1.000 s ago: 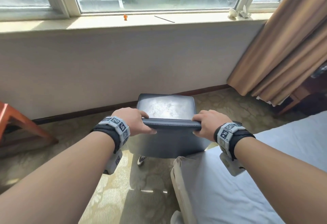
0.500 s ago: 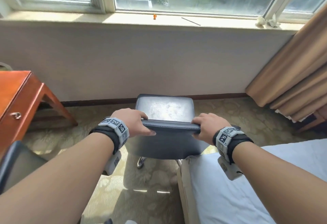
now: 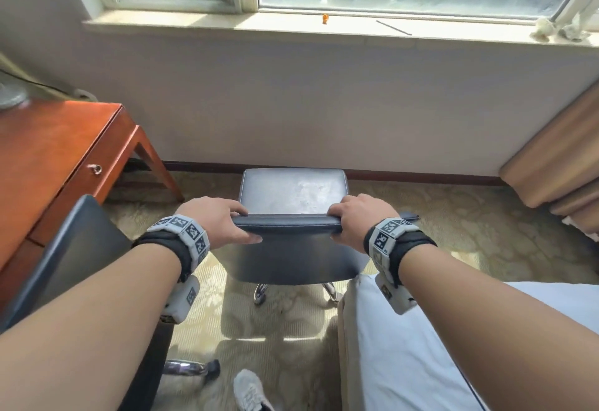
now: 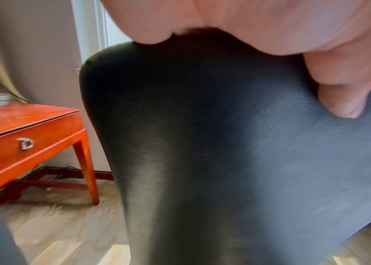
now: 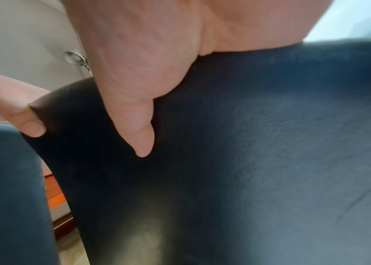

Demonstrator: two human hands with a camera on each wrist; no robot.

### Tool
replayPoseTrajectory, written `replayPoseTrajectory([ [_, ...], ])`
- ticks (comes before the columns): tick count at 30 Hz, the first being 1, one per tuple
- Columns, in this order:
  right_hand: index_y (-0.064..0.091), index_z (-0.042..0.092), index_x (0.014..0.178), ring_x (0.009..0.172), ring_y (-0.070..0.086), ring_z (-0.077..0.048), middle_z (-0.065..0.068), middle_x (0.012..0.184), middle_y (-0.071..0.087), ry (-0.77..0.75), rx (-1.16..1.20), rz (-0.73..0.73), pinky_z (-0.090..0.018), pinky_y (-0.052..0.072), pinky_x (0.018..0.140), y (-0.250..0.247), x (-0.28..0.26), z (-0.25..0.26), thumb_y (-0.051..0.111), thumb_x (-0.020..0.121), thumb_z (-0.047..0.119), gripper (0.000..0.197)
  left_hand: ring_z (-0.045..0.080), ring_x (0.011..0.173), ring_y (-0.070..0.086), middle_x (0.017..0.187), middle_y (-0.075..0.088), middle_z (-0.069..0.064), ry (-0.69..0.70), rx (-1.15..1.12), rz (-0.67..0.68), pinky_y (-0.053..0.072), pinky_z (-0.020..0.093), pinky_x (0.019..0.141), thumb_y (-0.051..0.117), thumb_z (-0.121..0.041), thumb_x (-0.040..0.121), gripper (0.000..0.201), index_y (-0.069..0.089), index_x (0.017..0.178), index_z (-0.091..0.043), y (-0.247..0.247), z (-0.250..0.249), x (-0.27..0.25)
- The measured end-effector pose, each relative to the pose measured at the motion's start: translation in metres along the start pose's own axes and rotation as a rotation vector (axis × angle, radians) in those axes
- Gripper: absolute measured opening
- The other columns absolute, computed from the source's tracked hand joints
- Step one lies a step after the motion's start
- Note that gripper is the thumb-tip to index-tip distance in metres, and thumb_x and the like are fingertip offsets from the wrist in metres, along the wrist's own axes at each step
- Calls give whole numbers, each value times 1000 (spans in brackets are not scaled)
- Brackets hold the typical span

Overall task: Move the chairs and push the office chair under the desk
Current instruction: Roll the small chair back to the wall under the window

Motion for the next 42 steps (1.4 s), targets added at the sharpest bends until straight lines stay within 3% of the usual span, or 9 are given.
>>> replayPoseTrajectory([
  [7, 65, 36, 120, 116, 58, -27, 4, 119, 63, -83, -19, 10, -38, 52, 86, -5, 15, 18, 60, 95, 48, 29, 2, 80, 62, 91, 60, -30, -51, -1, -23, 51, 24, 70, 53, -97, 60, 75, 61, 122, -55, 1, 20, -12],
  [13, 66, 35, 120, 116, 58, -27, 3, 119, 63, -59, 5, 20, -40, 54, 90, -14, 22, 25, 60, 95, 48, 29, -1, 80, 60, 86, 58, -33, -10, -6, -34, 55, 25, 76, 53, -95, 62, 67, 61, 116, -55, -6, 30, 3],
  [17, 66, 35, 121, 116, 57, -25, 4, 117, 62, -23, 25, 26, -39, 54, 89, -14, 26, 45, 59, 97, 50, 29, -2, 82, 61, 97, 67, -31, 35, 15, -38, 57, 27, 79, 43, -100, 52, 79, 61, 115, -56, -16, 50, 14],
  [23, 66, 30, 120, 111, 60, -24, 3, 114, 63, -49, 16, 0, -37, 55, 84, -19, 41, 105, 57, 100, 47, 28, -3, 75, 59, 82, 63, -29, 68, 47, -67, 50, 22, 67, 36, -109, 41, 94, 64, 113, -57, -36, 103, 20],
  [27, 67, 32, 119, 110, 59, -20, 7, 111, 61, -21, 1, 8, -40, 58, 88, -20, 49, 108, 57, 100, 49, 28, 2, 78, 63, 81, 66, -26, 58, 39, -89, 57, 27, 75, 40, -107, 48, 88, 68, 112, -53, -35, 115, 26],
  [32, 68, 37, 120, 111, 61, -22, 8, 112, 62, -47, -28, 2, -43, 56, 94, -25, 65, 91, 59, 97, 46, 26, 11, 79, 66, 81, 66, -19, 40, 80, -103, 57, 30, 76, 31, -109, 57, 94, 65, 118, -46, -19, 108, 17],
  [37, 61, 46, 132, 118, 62, -24, 8, 125, 62, -102, -107, 8, -42, 53, 100, -28, 84, 72, 63, 95, 55, 38, 16, 80, 65, 84, 65, -13, -44, 34, -132, 53, 30, 72, 31, -104, 65, 88, 64, 113, -38, 3, 92, -4],
  [40, 62, 45, 128, 122, 58, -26, 5, 122, 63, 53, -160, -47, -47, 44, 108, -35, 90, 56, 67, 92, 55, 37, 16, 78, 63, 83, 63, -12, -56, 22, -137, 53, 31, 70, 37, -93, 78, 68, 60, 109, -37, 14, 84, -16],
  [42, 62, 36, 125, 132, 50, -28, 1, 125, 60, 198, -57, -111, -60, 31, 118, -35, 93, 41, 66, 90, 35, 34, 19, 78, 62, 85, 64, -10, -73, 28, -155, 51, 32, 69, 45, -81, 84, 55, 57, 112, -36, 17, 79, -21],
])
Point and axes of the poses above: each hand's wrist, its own x-axis towards the middle knuckle, its own y-axis out of the palm, z = x × y, the point moved 8 cm from there along x, towards the middle knuckle
